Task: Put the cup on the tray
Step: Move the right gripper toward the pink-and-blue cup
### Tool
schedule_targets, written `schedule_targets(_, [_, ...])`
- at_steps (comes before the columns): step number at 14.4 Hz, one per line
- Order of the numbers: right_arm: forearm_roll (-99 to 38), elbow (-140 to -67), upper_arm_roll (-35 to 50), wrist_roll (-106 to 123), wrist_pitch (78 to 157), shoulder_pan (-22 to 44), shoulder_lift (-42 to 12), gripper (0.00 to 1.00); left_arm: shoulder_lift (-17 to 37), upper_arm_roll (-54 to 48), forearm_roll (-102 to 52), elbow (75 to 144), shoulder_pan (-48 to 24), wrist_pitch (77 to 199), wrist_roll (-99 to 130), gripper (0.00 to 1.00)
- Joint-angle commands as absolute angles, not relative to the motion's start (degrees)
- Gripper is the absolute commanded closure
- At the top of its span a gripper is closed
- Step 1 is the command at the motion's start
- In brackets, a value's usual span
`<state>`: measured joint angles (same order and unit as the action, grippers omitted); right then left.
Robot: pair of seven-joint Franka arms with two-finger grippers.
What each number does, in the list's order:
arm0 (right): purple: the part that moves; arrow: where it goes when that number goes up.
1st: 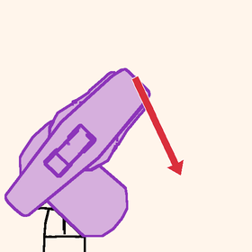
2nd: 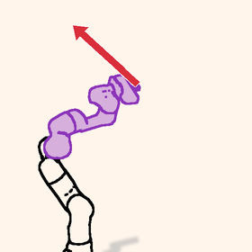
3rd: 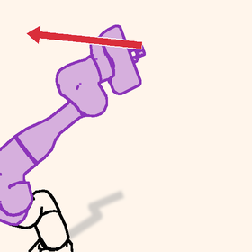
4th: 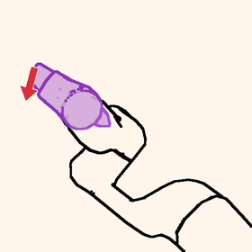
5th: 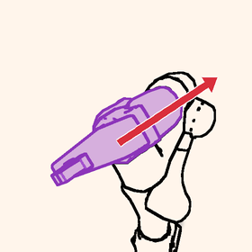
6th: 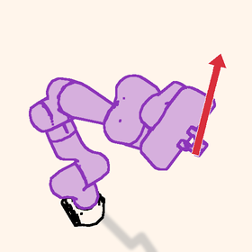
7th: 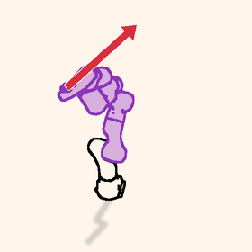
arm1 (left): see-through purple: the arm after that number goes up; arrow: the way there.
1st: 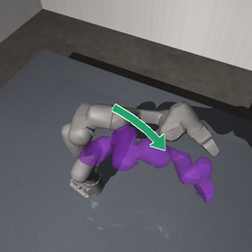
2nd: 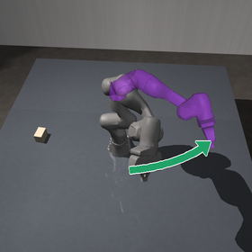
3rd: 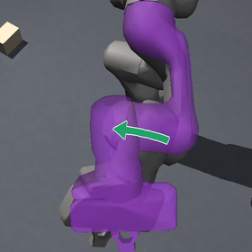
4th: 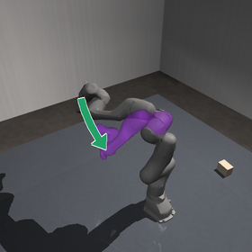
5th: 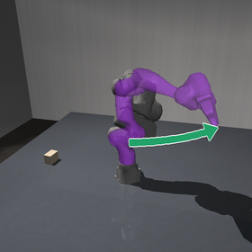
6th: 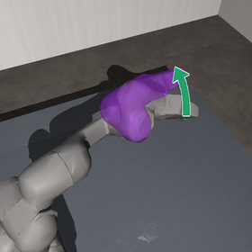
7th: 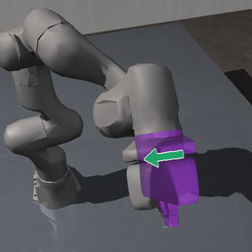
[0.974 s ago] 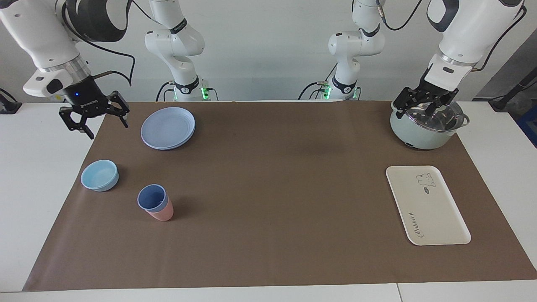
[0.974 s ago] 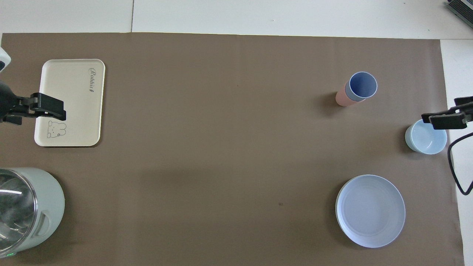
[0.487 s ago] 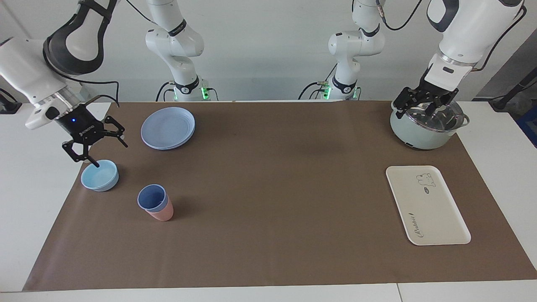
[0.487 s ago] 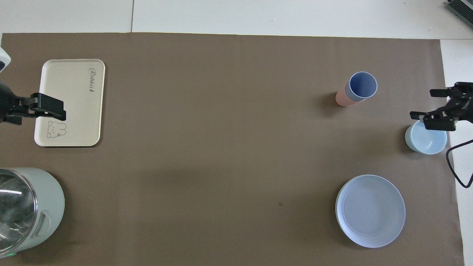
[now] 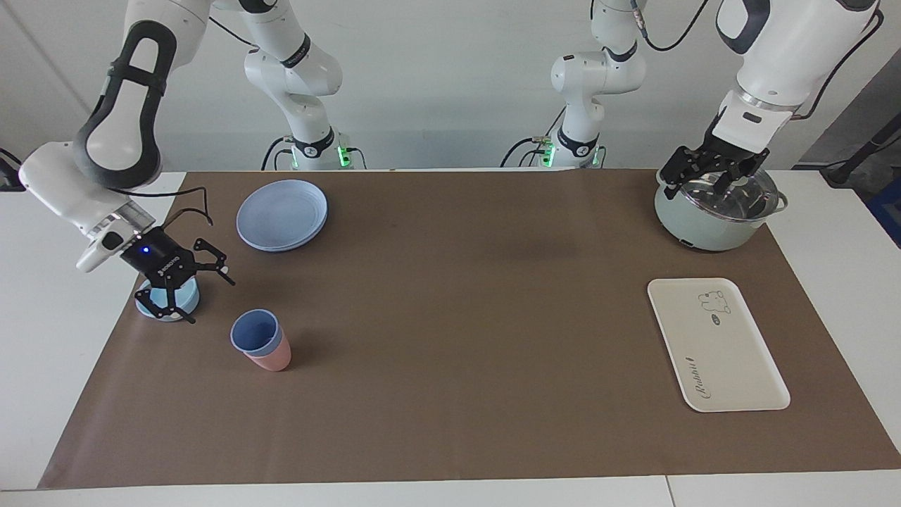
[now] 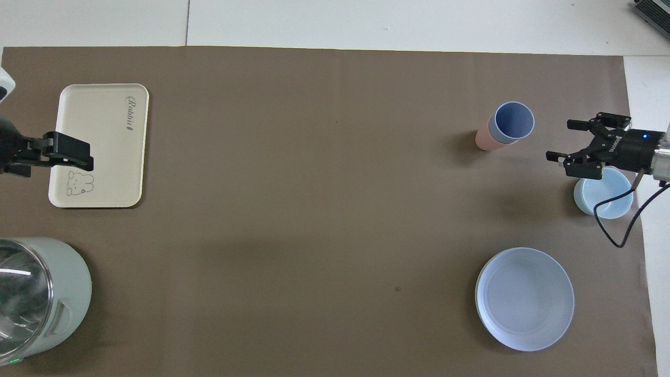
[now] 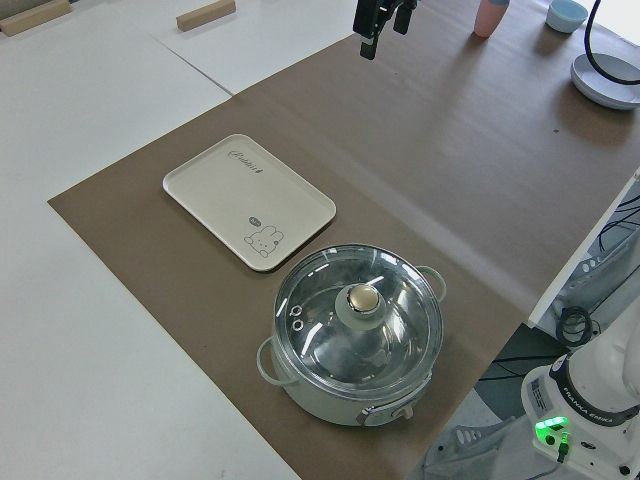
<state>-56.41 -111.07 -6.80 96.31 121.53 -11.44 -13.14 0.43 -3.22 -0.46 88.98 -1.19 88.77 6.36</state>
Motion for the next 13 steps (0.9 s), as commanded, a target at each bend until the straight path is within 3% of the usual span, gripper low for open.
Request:
schedule_targets(1, [-65.5, -111.9, -6.2, 106.9, 119.6, -13.9, -17.3, 0.0, -1.3, -3.3, -0.2, 91.0, -0.9, 88.8, 6.6, 0.0])
schedule_targets(7, [-78.2, -112.0, -6.1, 118.5, 117.4, -13.8, -23.3, 0.0, -1.3, -3.3, -0.2, 91.0, -0.9, 88.8, 6.6, 0.0])
schedule_targets(13, [-87.4, -112.1, -5.8, 123.6, 118.8, -10.2, -25.1, 0.0, -1.3, -3.3, -0.2, 91.0, -0.9, 88.9, 6.7, 0.0])
